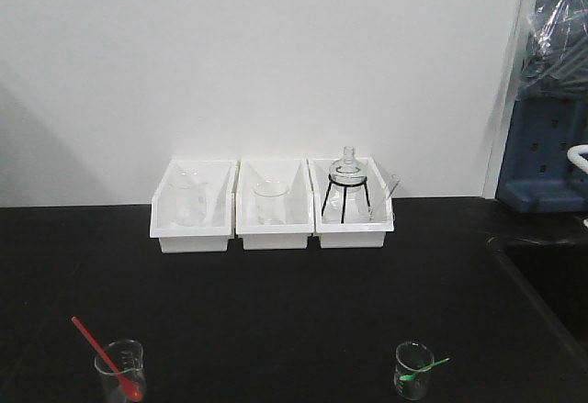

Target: Sort red and green spoons into left cabinet

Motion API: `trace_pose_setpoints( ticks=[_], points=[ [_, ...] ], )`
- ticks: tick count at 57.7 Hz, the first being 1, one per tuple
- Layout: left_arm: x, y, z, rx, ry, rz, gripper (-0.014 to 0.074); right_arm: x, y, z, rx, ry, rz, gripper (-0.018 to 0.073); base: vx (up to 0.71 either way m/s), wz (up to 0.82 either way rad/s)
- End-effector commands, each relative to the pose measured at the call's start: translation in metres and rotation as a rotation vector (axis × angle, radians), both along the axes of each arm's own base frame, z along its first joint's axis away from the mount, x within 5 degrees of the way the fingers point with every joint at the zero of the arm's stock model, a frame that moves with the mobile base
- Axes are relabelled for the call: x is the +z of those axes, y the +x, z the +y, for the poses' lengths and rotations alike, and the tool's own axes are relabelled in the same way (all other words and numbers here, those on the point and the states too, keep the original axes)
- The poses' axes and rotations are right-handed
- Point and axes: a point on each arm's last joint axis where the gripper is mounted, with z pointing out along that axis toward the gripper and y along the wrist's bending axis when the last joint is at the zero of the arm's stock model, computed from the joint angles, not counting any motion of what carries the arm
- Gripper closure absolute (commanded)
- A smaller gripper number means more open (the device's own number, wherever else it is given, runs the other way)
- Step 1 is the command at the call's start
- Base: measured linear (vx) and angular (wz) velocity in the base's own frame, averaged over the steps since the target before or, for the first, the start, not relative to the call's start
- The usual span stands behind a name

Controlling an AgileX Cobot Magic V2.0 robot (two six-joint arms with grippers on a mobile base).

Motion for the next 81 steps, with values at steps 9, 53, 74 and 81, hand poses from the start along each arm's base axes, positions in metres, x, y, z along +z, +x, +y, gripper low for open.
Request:
trace_pose_setpoints(
  ticks=[9, 53, 74, 81],
  points=[
    [0.036, 0.010, 0.001, 0.060, 0.149, 0.211, 0.0603, 0.030, 0.033, 0.002, -0.011, -0.005, 0.053, 0.0547, 0.00, 0.00],
    [0.013, 0.050, 0.003, 0.045, 0.145, 0.490, 0.0372, 0.009, 0.081, 0.002, -0.032, 0.084, 0.211, 0.0240, 0.00, 0.00],
    [0.016, 0.063, 0.001, -0.001, 0.012, 0.447, 0.0256, 0.009, 0.082, 0.001, -0.040, 0.088, 0.179, 0.0212, 0.00, 0.00],
    [0.009, 0.076, 0.001, -0.024, -0.096, 0.514, 0.0243, 0.003, 0.087, 0.002, -0.042, 0.086, 0.217, 0.0212, 0.00, 0.00]
  ],
)
